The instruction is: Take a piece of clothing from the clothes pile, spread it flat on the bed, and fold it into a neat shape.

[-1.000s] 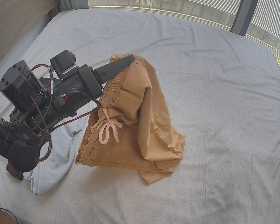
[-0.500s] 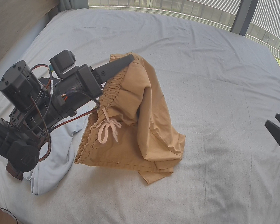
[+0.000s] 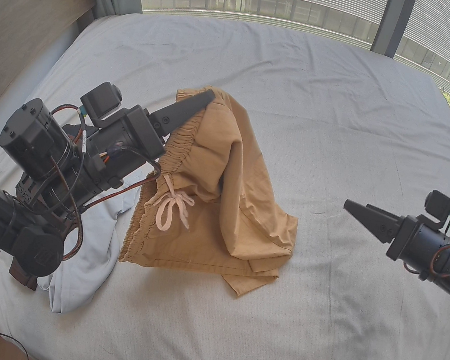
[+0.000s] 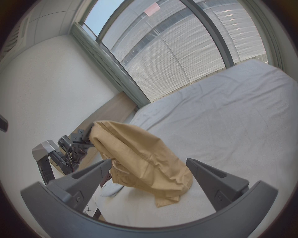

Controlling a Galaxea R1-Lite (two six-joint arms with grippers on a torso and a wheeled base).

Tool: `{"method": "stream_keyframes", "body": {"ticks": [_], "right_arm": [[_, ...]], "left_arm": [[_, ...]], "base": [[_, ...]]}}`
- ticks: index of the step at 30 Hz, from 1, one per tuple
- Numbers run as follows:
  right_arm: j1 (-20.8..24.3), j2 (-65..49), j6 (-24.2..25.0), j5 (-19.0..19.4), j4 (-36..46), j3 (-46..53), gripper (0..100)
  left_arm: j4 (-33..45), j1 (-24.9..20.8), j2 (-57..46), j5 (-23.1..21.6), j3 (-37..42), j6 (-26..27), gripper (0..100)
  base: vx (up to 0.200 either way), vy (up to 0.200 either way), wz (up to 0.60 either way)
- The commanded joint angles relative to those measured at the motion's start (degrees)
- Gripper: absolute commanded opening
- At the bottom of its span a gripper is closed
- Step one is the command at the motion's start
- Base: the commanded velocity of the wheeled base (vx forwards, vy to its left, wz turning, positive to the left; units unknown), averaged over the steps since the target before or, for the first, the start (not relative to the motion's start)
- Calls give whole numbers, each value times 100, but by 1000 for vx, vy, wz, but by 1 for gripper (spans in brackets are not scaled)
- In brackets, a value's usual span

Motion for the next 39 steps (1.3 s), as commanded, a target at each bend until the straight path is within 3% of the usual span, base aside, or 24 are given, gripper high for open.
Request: {"method": "stream_keyframes", "body": {"ticks": [1,12,26,35,39], "right_arm": [[37,577,102,6,-75,89,100],[134,1324,647,23,-154,150,100],[248,2783,770,76,-1604,475,100],[424,3346,1332,85,-2316,511,100],[433,3759,1359,76,-2738,511,100]], "left_arm": [[-1,76,11,4,-9,0,0],[-1,155,-6,4,-26,0,0],[-1,199,20,4,-35,-9,0],[-1,199,11,4,-44,-9,0],[-1,199,3,4,-35,-9,0]], "base": [[0,0,0],[0,0,0],[0,0,0],[0,0,0],[0,0,0]]}}
